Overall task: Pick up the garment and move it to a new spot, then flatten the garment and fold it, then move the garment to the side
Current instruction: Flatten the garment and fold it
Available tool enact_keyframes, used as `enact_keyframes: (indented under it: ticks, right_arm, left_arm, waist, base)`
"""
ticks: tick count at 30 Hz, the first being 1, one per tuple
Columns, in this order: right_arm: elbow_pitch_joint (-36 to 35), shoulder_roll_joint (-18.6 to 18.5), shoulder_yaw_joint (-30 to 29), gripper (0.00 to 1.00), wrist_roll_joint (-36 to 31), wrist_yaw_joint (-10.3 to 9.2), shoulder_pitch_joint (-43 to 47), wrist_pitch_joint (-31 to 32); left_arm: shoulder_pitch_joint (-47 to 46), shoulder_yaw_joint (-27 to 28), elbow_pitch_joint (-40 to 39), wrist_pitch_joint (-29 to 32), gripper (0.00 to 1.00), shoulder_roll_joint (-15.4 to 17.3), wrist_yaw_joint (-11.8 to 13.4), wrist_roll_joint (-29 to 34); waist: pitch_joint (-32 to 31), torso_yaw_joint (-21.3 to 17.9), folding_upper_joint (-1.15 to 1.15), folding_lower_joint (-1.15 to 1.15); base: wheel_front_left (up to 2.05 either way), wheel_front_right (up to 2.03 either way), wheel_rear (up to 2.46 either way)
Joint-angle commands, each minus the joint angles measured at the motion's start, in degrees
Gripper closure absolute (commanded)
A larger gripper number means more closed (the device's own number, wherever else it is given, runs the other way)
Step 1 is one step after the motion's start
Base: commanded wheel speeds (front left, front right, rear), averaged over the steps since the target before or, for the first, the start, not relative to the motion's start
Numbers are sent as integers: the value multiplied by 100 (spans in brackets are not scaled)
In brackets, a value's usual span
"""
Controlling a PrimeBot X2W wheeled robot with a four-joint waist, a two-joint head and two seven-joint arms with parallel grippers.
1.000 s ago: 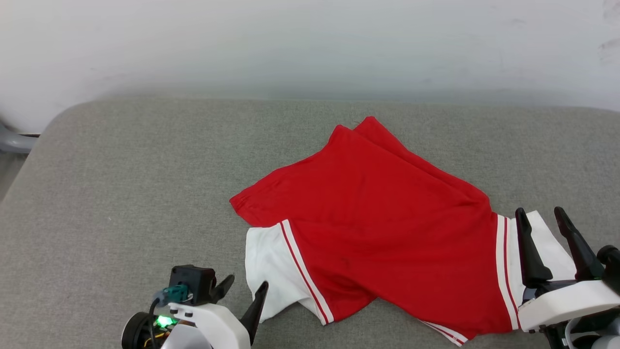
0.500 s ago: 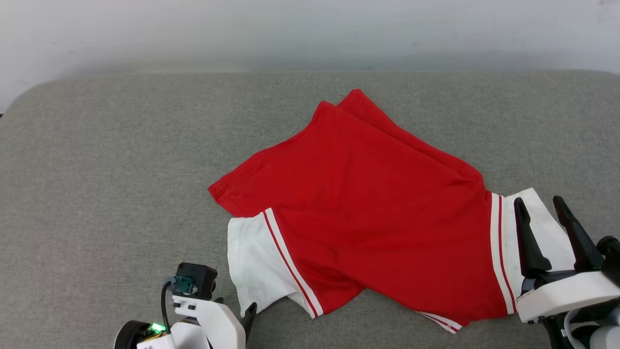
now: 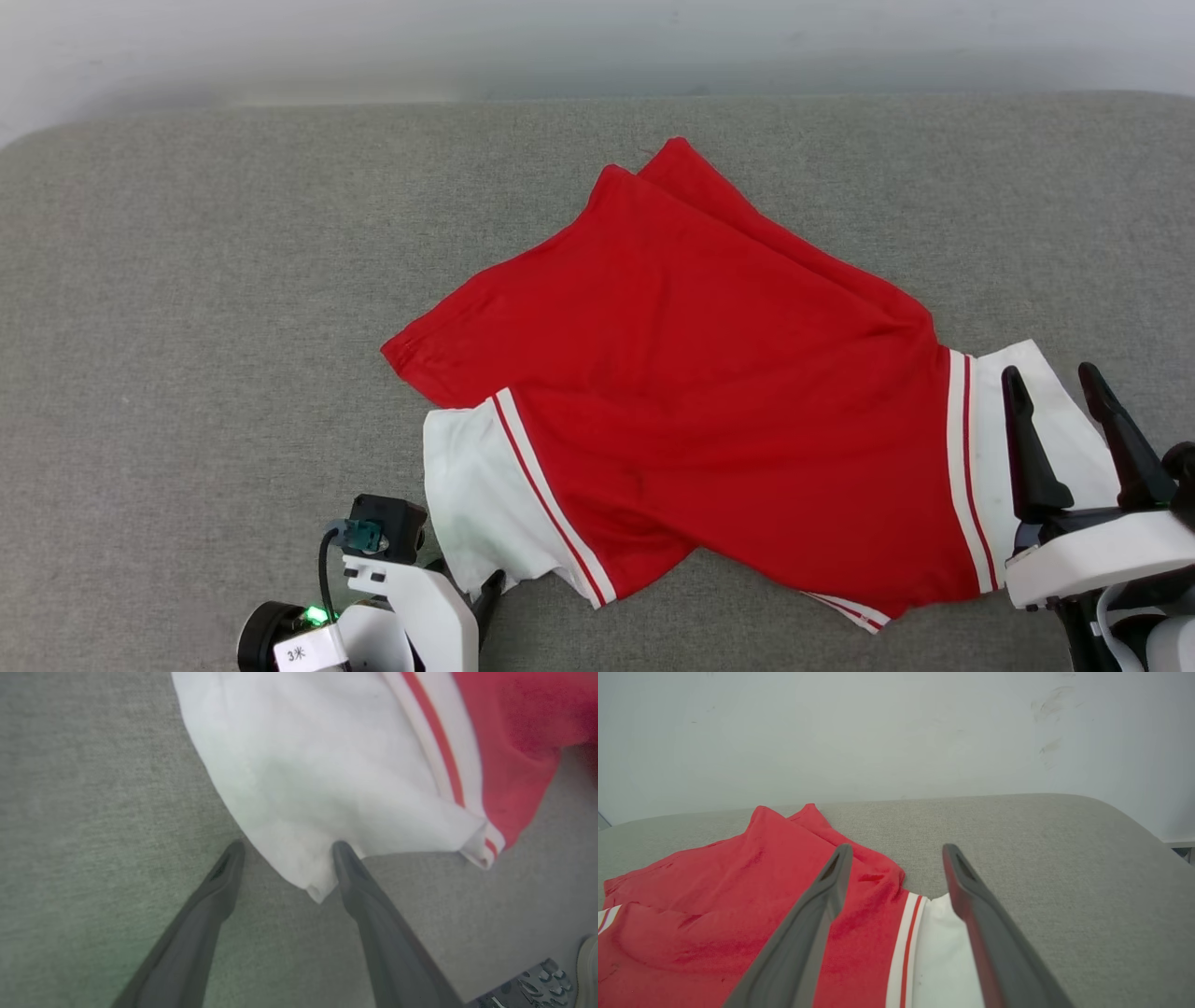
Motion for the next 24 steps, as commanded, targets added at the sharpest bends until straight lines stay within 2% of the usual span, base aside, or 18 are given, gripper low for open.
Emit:
enact_keyframes:
  ticks: [1, 3, 9, 16, 20, 24]
  right_arm:
    - [4, -40, -23, 0, -44, -4, -55, 2]
    - [35, -52, -25, 0, -61, -4, -25, 27]
    - [122, -119, -27, 0, -80, -4, 98, 161]
    - [168, -328, -76, 0, -48, -4, 258, 626]
    - [179, -467, -114, 0, -23, -4, 349, 1173]
    - [136, -671, -181, 0, 60, -4, 428, 2184]
  left_arm:
    - [131, -175, 404, 259, 100, -47, -139, -153]
    - [172, -166, 403, 213, 100, -40, -172, -190]
    - [195, 162, 153, -131, 100, 175, -5, -154]
    - [435, 710, -656, -366, 100, 672, 345, -125]
    - [637, 986, -1237, -296, 100, 928, 606, -142]
    - [878, 1129, -1834, -108, 100, 1099, 807, -237]
  waist:
    - [-13, 44, 0, 0]
    - [-81, 80, 0, 0]
    - [-336, 176, 0, 0]
    - [-591, 252, 0, 0]
    - [-664, 283, 0, 0]
    - [-684, 310, 0, 0]
  base:
    - [0, 0, 0]
    - [0, 0, 0]
    - [0, 0, 0]
    - [0, 0, 0]
    - [0, 0, 0]
    - [0, 0, 0]
